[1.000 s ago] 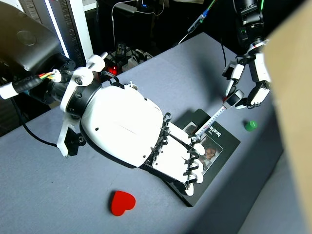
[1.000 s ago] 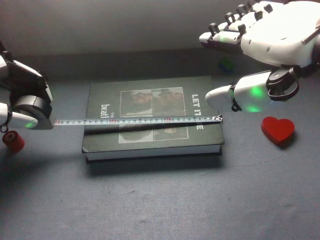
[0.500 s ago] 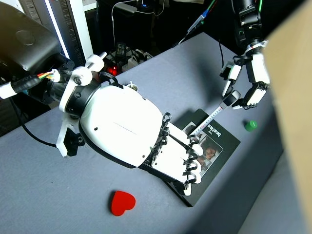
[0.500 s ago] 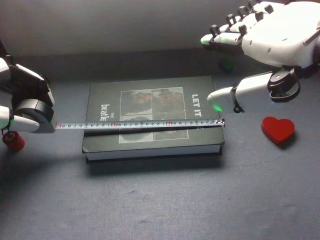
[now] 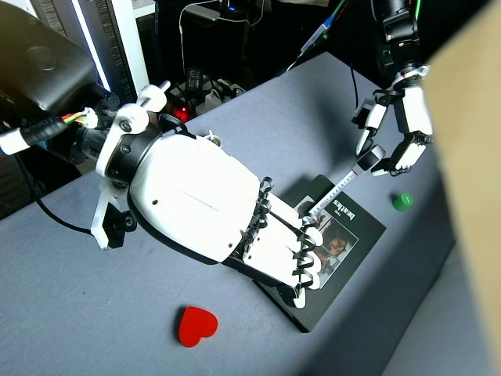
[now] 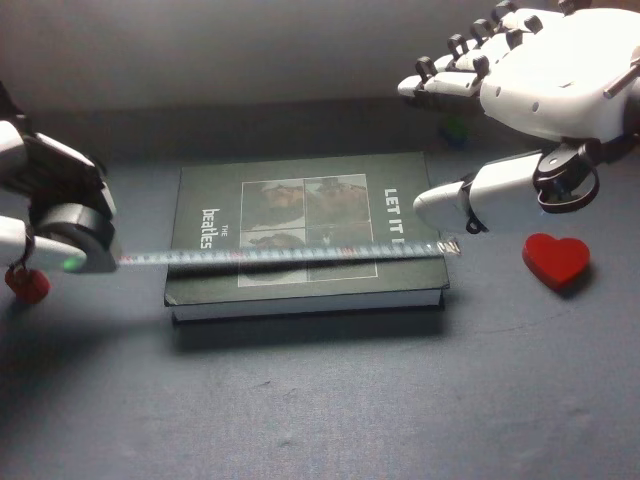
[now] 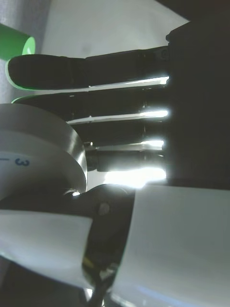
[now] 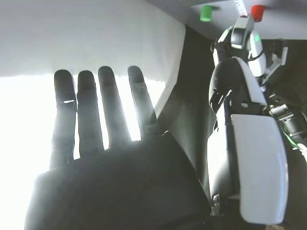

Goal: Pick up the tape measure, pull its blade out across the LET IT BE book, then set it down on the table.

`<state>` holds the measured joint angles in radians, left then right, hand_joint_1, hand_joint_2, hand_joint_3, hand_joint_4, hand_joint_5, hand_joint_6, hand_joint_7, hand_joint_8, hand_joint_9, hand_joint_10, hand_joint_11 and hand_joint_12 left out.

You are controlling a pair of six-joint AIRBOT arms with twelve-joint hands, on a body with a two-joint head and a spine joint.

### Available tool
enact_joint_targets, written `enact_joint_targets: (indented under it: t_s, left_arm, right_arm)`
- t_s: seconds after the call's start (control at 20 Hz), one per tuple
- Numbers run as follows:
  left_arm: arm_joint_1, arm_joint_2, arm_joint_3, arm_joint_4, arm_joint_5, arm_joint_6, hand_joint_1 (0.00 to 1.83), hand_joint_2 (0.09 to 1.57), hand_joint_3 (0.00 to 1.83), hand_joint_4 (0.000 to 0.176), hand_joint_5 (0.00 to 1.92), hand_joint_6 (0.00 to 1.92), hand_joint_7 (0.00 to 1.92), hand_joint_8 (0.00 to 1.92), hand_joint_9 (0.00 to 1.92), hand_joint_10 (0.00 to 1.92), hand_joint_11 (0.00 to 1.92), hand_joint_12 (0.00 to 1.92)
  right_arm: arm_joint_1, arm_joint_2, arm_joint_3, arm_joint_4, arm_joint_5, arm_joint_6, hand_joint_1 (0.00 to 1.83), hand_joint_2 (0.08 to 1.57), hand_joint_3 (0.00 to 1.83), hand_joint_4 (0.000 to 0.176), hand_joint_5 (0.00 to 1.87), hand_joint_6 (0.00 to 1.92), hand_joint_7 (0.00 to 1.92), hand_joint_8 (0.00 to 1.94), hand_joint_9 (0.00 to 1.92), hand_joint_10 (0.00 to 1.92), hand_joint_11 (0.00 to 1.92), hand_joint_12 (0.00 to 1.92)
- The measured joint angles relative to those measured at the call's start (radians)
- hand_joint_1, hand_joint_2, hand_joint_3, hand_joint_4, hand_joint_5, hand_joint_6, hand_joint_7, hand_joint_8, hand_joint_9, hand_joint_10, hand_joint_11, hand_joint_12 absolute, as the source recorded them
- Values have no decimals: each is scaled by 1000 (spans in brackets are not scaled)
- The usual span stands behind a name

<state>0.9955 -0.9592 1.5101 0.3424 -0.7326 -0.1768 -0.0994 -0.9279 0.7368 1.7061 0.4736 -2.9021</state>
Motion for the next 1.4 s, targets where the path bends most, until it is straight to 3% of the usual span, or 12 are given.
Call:
enact_joint_targets:
  t_s: [0.3,0.4,0.65,1.25,1.3,1.4]
  left_arm:
    - [-67,144,-219,-3,73,53,1379,1101,0,0,936,895,1082,865,896,1262,829,1207]
    - [-79,197,-310,-48,113,97,1379,1102,0,0,928,895,1082,864,897,1262,830,1207]
    - [53,238,-439,-207,104,189,1380,1098,0,0,949,881,1074,857,913,1255,830,1205]
    - [161,115,-380,-278,20,211,1381,1093,0,0,971,851,1090,843,907,1248,847,1190]
    - [167,103,-368,-282,10,216,1255,1086,0,0,993,852,1106,921,990,867,843,1188]
    - [168,93,-357,-280,13,225,1251,1084,0,0,997,845,1108,923,1012,808,847,1191]
  right_arm:
    - [-6,3,-2,-1,1,-2,70,1120,5,85,110,3,144,2,148,5,0,693]
    - [-6,3,-3,0,0,-2,73,1112,0,86,102,1,140,0,147,2,0,629]
    - [-10,3,-6,5,3,-4,73,1112,0,86,114,6,148,3,151,2,0,606]
    - [-10,3,-8,-1,-8,-5,75,1117,1,86,113,2,169,4,172,4,0,625]
    - [-10,3,-8,-1,-8,-5,83,1115,0,86,112,2,169,3,174,4,0,626]
    - [-10,3,-8,0,-10,-5,95,1109,0,86,114,1,171,2,178,3,0,651]
